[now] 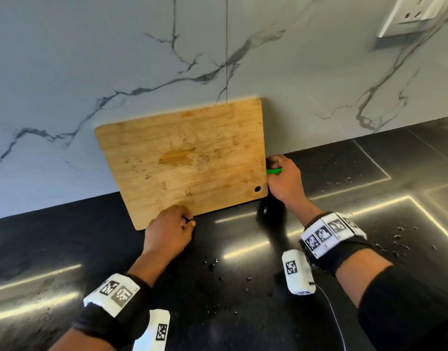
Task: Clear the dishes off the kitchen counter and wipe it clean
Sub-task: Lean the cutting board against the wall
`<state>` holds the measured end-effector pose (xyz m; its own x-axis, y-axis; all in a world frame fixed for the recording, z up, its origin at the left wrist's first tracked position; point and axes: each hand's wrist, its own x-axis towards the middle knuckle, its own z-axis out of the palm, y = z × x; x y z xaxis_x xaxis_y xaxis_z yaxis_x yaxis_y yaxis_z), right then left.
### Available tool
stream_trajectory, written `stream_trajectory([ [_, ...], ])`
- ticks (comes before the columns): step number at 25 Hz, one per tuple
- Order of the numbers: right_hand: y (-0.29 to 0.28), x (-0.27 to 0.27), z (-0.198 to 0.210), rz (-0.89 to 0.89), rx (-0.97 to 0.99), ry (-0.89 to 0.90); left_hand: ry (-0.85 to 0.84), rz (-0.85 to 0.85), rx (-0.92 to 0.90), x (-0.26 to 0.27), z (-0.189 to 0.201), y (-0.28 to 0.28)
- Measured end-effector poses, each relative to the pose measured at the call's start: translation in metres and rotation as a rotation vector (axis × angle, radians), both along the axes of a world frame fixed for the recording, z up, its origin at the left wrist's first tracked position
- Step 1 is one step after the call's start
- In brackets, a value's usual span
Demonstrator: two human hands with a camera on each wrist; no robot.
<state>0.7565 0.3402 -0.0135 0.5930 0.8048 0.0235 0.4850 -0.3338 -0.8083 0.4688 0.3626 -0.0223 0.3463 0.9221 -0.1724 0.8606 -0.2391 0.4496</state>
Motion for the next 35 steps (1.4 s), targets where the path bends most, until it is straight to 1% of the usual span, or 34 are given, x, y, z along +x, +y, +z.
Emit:
stream_trajectory([
  [1,0.0,-0.007,0.0,0.044,-0.016,0.118,-0.002,0.126,-0.016,-0.011,0.007,0.003],
  [2,0.0,-0.013,0.0,0.103,-0.066,0.195,-0.007,0.236,0.002,-0.022,0.012,0.006],
  [3,0.0,-0.017,0.0,0.156,-0.12,0.219,-0.025,0.325,0.034,-0.031,0.016,0.008],
  [4,0.001,-0.018,-0.002,0.186,-0.147,0.213,-0.058,0.395,0.072,-0.037,0.018,0.009],
  [6,0.006,-0.018,-0.005,0.186,-0.146,0.182,-0.169,0.507,0.134,-0.045,0.018,0.012],
  [8,0.013,-0.023,-0.005,0.179,-0.123,0.15,-0.219,0.565,0.142,-0.05,0.016,0.02],
  [11,0.025,-0.031,-0.003,0.194,-0.071,0.112,-0.165,0.54,0.109,-0.054,0.014,0.039],
  [16,0.037,-0.035,-0.006,0.203,-0.041,0.097,-0.129,0.511,0.15,-0.053,0.008,0.055],
  [19,0.034,-0.037,-0.011,0.159,-0.016,0.034,-0.186,0.496,0.179,-0.054,0.001,0.05],
  [22,0.024,-0.045,-0.011,0.095,0.001,0.032,-0.251,0.477,0.21,-0.053,-0.005,0.038],
  [24,0.017,-0.053,-0.007,0.046,-0.024,0.008,-0.238,0.433,0.205,-0.055,-0.006,0.031],
  [26,0.008,-0.065,-0.002,0.0,-0.06,-0.012,-0.174,0.335,0.164,-0.058,-0.007,0.027],
  [28,-0.003,-0.083,0.003,-0.004,-0.092,-0.031,-0.148,0.22,0.124,-0.062,-0.006,0.022],
  [30,-0.01,-0.104,0.006,0.069,-0.155,-0.063,-0.131,0.111,0.112,-0.067,-0.001,0.015],
  [32,-0.015,-0.137,0.006,0.193,-0.196,-0.092,-0.116,0.05,0.111,-0.085,0.004,0.005],
  [35,-0.021,-0.207,0.011,0.377,-0.178,-0.083,-0.079,0.005,0.132,-0.133,0.014,-0.02],
])
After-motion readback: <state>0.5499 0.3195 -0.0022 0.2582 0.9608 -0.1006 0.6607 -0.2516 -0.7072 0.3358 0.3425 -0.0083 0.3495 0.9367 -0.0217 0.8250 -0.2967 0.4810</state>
